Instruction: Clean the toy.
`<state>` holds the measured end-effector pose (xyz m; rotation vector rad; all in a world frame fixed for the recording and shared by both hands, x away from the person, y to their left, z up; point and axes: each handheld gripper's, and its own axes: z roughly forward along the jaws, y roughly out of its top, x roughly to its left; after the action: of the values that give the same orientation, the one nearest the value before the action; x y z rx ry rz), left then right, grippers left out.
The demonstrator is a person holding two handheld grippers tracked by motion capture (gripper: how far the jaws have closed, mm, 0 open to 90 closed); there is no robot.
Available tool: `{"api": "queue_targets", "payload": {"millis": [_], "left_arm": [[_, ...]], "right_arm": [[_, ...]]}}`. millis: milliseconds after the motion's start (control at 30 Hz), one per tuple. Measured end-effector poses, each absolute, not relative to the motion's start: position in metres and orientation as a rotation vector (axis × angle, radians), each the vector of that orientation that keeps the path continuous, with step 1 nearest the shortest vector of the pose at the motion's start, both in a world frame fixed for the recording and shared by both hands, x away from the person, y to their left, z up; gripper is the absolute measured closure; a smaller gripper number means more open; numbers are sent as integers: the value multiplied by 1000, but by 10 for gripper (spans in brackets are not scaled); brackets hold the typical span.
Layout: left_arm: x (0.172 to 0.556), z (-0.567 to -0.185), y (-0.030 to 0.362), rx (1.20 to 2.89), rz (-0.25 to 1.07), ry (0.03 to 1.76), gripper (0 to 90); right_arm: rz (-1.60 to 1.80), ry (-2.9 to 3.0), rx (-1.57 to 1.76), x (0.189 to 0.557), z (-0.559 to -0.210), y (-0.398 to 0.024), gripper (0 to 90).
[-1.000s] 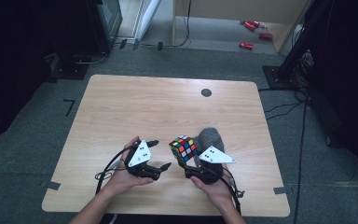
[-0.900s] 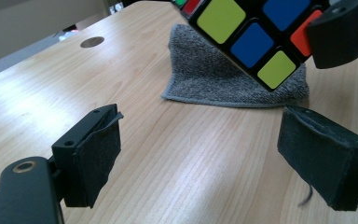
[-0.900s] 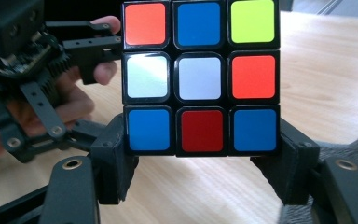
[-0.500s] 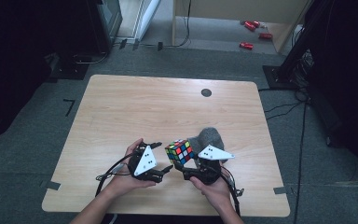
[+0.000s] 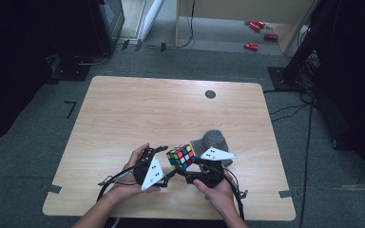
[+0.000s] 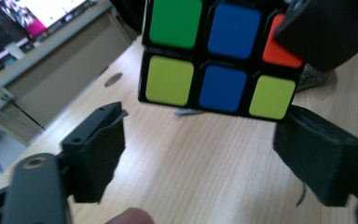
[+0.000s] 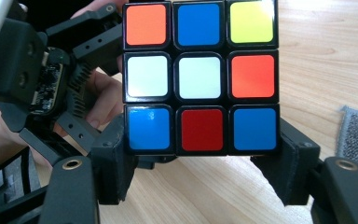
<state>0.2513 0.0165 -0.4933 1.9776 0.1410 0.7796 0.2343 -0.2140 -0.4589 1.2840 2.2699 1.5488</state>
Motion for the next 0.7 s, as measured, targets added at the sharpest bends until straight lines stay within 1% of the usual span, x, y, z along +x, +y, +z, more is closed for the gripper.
{"api": "queue_targets", "payload": {"millis": [333,433,700], "left_arm": [[249,-495,16,1953,811,97,244],[248,-496,15,1959,813,80,289],[247,-498,14,1967,830,59,305]], "right_arm": [[1544,2288,1339,237,-461,-214,345],[1562,2288,1362,238,-462,-216,345],[1574,2308,1405,241,-465,-218,345]]}}
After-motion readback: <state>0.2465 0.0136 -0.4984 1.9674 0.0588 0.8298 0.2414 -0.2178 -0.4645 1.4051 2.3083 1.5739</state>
